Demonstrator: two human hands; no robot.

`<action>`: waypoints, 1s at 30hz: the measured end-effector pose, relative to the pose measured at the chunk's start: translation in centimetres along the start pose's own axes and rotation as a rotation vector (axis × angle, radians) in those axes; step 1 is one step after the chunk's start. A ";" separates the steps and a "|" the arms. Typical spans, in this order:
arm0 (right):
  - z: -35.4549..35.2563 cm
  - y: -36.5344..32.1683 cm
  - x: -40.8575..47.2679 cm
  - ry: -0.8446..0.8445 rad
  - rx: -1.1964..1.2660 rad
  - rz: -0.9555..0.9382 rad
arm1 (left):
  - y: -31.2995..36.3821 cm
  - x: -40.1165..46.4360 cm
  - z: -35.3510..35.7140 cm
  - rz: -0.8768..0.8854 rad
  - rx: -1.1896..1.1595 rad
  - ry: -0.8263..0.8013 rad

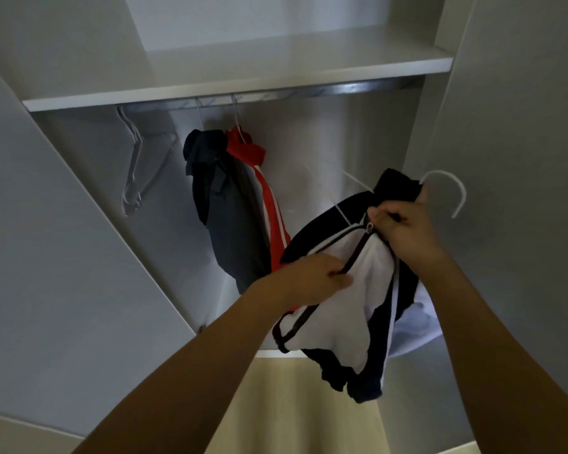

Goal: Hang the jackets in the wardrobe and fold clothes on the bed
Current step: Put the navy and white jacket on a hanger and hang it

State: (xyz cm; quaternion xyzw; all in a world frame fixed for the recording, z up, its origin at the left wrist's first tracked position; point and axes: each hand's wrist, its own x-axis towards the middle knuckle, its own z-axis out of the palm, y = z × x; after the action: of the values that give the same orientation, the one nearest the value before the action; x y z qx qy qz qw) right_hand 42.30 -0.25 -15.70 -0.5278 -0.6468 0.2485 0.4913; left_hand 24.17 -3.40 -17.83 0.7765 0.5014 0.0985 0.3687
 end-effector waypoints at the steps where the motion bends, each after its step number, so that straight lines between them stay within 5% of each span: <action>1: -0.1 0.1 -0.1 -0.006 -0.018 -0.001 | -0.6 -0.1 -0.5 -0.013 0.030 -0.048; 4: 0.4 -0.2 -0.7 -0.080 0.013 0.022 | -2.3 0.4 -2.2 -0.150 0.106 -0.267; 6: 0.4 -0.5 -0.8 -0.101 0.086 0.047 | -3.9 0.6 -3.1 -0.334 -0.211 -0.314; 9: -1.3 -1.3 -0.6 -0.091 0.163 0.043 | -6.7 1.3 -3.0 -0.591 -0.886 0.037; 12: -2.2 -2.2 -1.0 -0.098 0.200 -0.030 | -7.0 2.9 -1.8 -0.744 -1.123 0.197; 15: -2.2 -3.0 -1.8 -0.131 0.253 -0.071 | -5.8 4.8 -0.8 -0.758 -1.350 0.229; 20: -2.9 -2.4 -2.6 -0.113 0.252 -0.033 | -5.3 5.5 -1.3 -0.759 -1.202 0.303; 26: -3.2 0.6 -3.4 -0.241 0.131 0.043 | -3.2 4.5 -10.0 -0.491 -1.360 0.708; 30: -3.1 0.9 -2.3 -0.227 0.066 0.032 | -1.9 3.9 -13.3 -0.364 -1.401 0.807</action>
State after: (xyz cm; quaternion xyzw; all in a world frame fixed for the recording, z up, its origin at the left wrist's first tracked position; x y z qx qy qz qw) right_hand 45.35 -2.74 -16.10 -0.4903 -0.6811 0.3355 0.4280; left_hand 17.78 6.65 -10.51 0.1784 0.5357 0.5980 0.5689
